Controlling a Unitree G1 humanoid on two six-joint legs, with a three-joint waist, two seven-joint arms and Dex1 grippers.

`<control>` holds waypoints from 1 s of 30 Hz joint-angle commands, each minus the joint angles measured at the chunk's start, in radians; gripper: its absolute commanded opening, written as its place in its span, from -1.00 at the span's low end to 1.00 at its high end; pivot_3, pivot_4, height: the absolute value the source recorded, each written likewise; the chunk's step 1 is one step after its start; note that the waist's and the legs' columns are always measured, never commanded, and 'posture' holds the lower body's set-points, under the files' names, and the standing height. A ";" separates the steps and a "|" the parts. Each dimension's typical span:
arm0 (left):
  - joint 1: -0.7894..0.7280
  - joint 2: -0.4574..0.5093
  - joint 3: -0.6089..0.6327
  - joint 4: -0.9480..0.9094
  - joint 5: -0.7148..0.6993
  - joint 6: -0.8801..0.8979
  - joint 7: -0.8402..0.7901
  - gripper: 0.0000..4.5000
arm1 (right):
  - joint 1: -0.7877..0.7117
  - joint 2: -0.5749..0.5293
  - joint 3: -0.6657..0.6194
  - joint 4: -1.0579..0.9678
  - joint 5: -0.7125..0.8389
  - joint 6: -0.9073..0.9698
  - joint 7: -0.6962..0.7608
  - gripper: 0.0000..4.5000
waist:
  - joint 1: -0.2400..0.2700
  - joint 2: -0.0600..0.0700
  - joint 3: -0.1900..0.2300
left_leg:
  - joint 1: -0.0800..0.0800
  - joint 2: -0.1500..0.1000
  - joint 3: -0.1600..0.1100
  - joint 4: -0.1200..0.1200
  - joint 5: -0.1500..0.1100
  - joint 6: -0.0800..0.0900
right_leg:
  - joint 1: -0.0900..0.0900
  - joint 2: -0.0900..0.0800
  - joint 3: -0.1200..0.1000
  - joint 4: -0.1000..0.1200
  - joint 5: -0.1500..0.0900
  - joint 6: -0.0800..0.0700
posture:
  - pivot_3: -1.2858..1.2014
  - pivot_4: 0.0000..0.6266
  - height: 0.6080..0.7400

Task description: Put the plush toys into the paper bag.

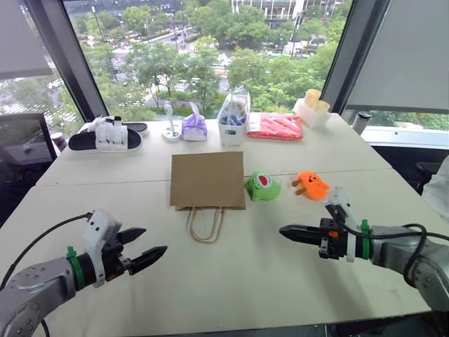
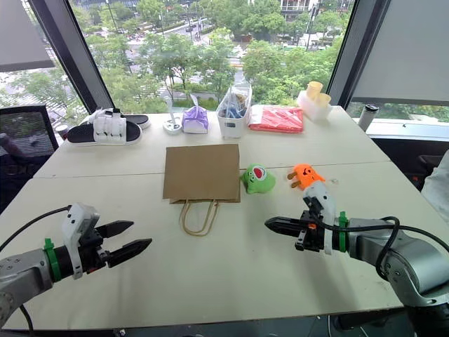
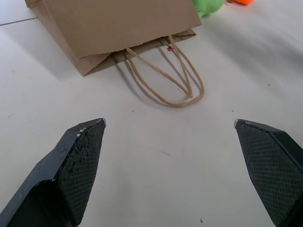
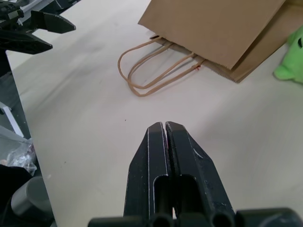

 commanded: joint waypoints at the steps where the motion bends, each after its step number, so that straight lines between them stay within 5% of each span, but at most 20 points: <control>1: -0.028 0.005 0.006 -0.007 0.021 -0.022 0.003 1.00 | 0.004 0.009 -0.017 -0.029 0.003 -0.020 -0.004 -0.99 | 0.002 0.000 0.000 | 0.000 0.000 0.000 0.000 0.000 0.000 | 0.000 0.000 0.000 0.000 0.000 0.000 | 0.03 -0.52 1.00; 20: -0.109 0.023 -0.031 0.084 0.175 -0.127 -0.067 1.00 | 0.029 0.056 -0.005 -0.071 -0.010 -0.030 -0.065 -0.99 | 0.000 0.000 0.000 | 0.000 0.000 0.004 0.000 0.000 0.000 | -0.002 0.001 0.005 0.000 0.000 0.000 | 0.03 -0.52 1.00; 25: -0.242 0.089 -0.280 0.168 0.452 -0.435 -0.211 1.00 | 0.006 0.102 0.043 -0.094 -0.002 -0.016 -0.092 -0.99 | 0.003 -0.001 0.000 | 0.000 0.001 0.005 0.000 0.000 0.000 | -0.001 0.001 0.005 0.000 0.001 -0.001 | 0.03 -0.52 1.00; 30: -0.456 0.043 -0.477 0.457 0.669 -0.754 -0.288 1.00 | -0.019 0.153 0.090 -0.098 -0.026 -0.027 -0.128 -0.99 | -0.001 -0.001 0.000 | 0.000 0.001 0.009 0.000 0.001 -0.001 | -0.002 0.003 0.009 -0.001 0.002 0.000 | 0.03 -0.52 1.00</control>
